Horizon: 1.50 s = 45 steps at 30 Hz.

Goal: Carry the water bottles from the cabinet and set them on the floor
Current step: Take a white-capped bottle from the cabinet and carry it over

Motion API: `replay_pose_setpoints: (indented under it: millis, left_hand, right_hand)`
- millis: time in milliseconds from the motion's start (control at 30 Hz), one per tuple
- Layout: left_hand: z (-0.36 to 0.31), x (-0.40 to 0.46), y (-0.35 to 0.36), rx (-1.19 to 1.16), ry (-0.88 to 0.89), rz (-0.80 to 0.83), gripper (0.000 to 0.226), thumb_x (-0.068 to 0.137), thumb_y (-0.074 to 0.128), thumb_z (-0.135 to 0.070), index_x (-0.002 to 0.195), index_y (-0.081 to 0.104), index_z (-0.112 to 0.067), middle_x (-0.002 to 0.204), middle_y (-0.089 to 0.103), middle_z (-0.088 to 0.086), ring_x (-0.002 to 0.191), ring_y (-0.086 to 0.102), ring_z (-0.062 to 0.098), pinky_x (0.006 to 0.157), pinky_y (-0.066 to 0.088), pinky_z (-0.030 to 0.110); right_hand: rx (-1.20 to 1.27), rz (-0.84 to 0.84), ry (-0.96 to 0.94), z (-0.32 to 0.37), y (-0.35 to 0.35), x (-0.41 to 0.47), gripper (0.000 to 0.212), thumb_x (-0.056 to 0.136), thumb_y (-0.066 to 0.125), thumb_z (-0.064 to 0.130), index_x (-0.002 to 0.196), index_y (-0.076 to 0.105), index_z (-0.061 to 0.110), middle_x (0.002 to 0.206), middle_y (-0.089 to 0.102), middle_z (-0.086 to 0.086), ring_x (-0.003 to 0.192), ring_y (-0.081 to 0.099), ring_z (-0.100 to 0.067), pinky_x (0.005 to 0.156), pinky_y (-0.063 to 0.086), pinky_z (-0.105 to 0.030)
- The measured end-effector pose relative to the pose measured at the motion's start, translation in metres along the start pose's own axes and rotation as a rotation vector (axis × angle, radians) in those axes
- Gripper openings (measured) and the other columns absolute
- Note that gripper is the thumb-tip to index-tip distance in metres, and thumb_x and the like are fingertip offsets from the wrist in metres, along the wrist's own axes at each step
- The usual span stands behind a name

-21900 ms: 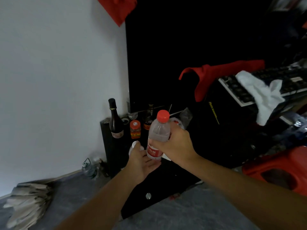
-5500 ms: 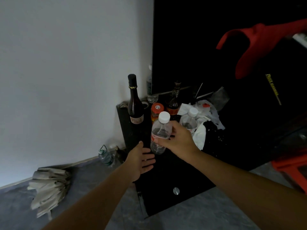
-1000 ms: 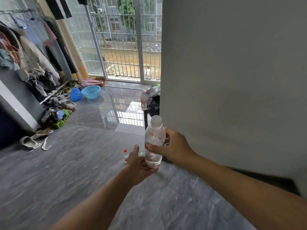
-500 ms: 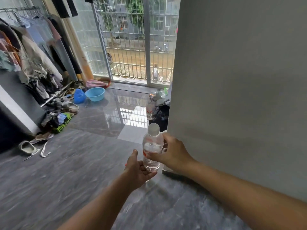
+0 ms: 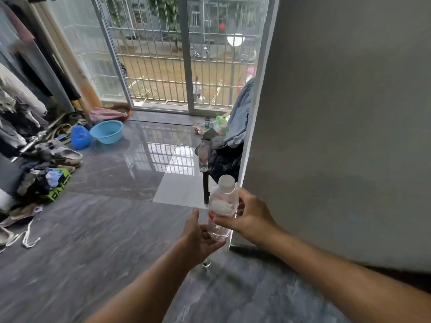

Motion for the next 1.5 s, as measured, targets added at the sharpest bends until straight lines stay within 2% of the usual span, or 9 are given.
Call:
replay_pose_setpoints:
  millis: [167, 333, 433, 633, 900, 1167, 1300, 1367, 1500]
  left_hand:
    - [-0.012, 0.038, -0.01, 0.044, -0.043, 0.007, 0.077, 0.092, 0.037, -0.062, 0.105, 0.055, 0.012, 0.1, 0.065, 0.03, 0.091, 0.064, 0.041, 0.066, 0.055, 0.047]
    - [0.002, 0.082, -0.012, 0.068, -0.072, 0.017, 0.082, 0.09, 0.035, -0.066, 0.108, 0.057, 0.01, 0.079, 0.072, 0.026, 0.08, 0.069, 0.036, 0.063, 0.057, 0.042]
    - [0.013, 0.112, -0.013, 0.073, -0.08, 0.023, 0.081, 0.089, 0.036, -0.067, 0.108, 0.058, 0.009, 0.076, 0.073, 0.023, 0.079, 0.07, 0.034, 0.063, 0.058, 0.041]
    - [0.044, 0.185, -0.021, 0.036, -0.092, -0.004, 0.082, 0.089, 0.036, -0.068, 0.113, 0.057, 0.007, 0.105, 0.066, 0.026, 0.099, 0.064, 0.037, 0.075, 0.056, 0.045]
    - [0.105, 0.314, -0.061, 0.096, -0.088, -0.006, 0.076, 0.09, 0.033, -0.067, 0.106, 0.06, 0.002, 0.107, 0.068, 0.019, 0.104, 0.063, 0.031, 0.094, 0.048, 0.044]
    - [0.179, 0.456, -0.138, 0.176, -0.091, -0.036, 0.084, 0.089, 0.041, -0.064, 0.14, 0.036, 0.002, 0.143, 0.042, 0.019, 0.125, 0.048, 0.035, 0.093, 0.048, 0.045]
    - [0.208, 0.517, -0.185, 0.219, -0.086, -0.074, 0.067, 0.093, 0.045, -0.054, 0.131, 0.044, 0.002, 0.129, 0.051, 0.021, 0.116, 0.055, 0.035, 0.093, 0.049, 0.044]
    - [0.22, 0.538, -0.2, 0.253, -0.101, -0.067, 0.04, 0.095, 0.044, -0.044, 0.103, 0.054, -0.006, 0.094, 0.057, 0.014, 0.087, 0.06, 0.026, 0.08, 0.051, 0.037]
    - [0.233, 0.575, -0.223, 0.37, -0.095, -0.067, 0.024, 0.092, 0.044, -0.026, 0.069, 0.04, -0.022, 0.066, 0.033, 0.003, 0.057, 0.034, 0.016, 0.059, 0.038, 0.027]
  right_hand:
    - [-0.017, -0.047, 0.061, -0.024, 0.016, 0.019, 0.048, 0.059, 0.089, 0.042, 0.093, 0.057, 0.031, 0.084, 0.068, 0.016, 0.068, 0.059, 0.007, 0.062, 0.045, -0.013]
    - [-0.005, -0.047, 0.12, -0.067, 0.024, 0.032, 0.05, 0.059, 0.088, 0.044, 0.096, 0.059, 0.027, 0.086, 0.07, 0.012, 0.075, 0.065, 0.0, 0.07, 0.055, -0.029]
    - [-0.014, -0.04, 0.124, -0.095, 0.031, 0.041, 0.048, 0.058, 0.087, 0.045, 0.094, 0.058, 0.031, 0.085, 0.069, 0.015, 0.075, 0.065, 0.002, 0.069, 0.055, -0.026]
    - [-0.012, -0.029, 0.128, -0.17, 0.058, 0.056, 0.049, 0.06, 0.088, 0.039, 0.097, 0.059, 0.031, 0.086, 0.069, 0.016, 0.078, 0.064, 0.004, 0.068, 0.052, -0.017]
    - [0.003, -0.009, 0.148, -0.31, 0.121, 0.074, 0.051, 0.06, 0.09, 0.031, 0.101, 0.06, 0.022, 0.089, 0.069, 0.011, 0.079, 0.063, 0.001, 0.068, 0.05, -0.017]
    - [-0.007, 0.009, 0.165, -0.472, 0.215, 0.086, 0.051, 0.06, 0.09, 0.027, 0.099, 0.06, 0.016, 0.089, 0.068, 0.007, 0.081, 0.064, -0.008, 0.068, 0.048, -0.019]
    - [-0.031, 0.041, 0.191, -0.545, 0.268, 0.092, 0.05, 0.061, 0.089, 0.027, 0.098, 0.059, 0.015, 0.089, 0.066, 0.006, 0.083, 0.062, -0.01, 0.071, 0.047, -0.025]
    - [-0.028, 0.052, 0.199, -0.576, 0.292, 0.094, 0.049, 0.06, 0.089, 0.027, 0.096, 0.058, 0.014, 0.087, 0.065, 0.006, 0.082, 0.061, -0.01, 0.069, 0.046, -0.024]
    - [-0.045, 0.057, 0.218, -0.633, 0.334, 0.099, 0.054, 0.059, 0.089, 0.029, 0.102, 0.059, 0.013, 0.092, 0.068, 0.003, 0.087, 0.063, -0.014, 0.077, 0.052, -0.034]
Point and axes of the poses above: each hand's wrist, its own x-axis towards the middle knuckle, its own y-axis out of the palm, z = x × y, the point moved 6 cm from there along x, towards the middle knuckle
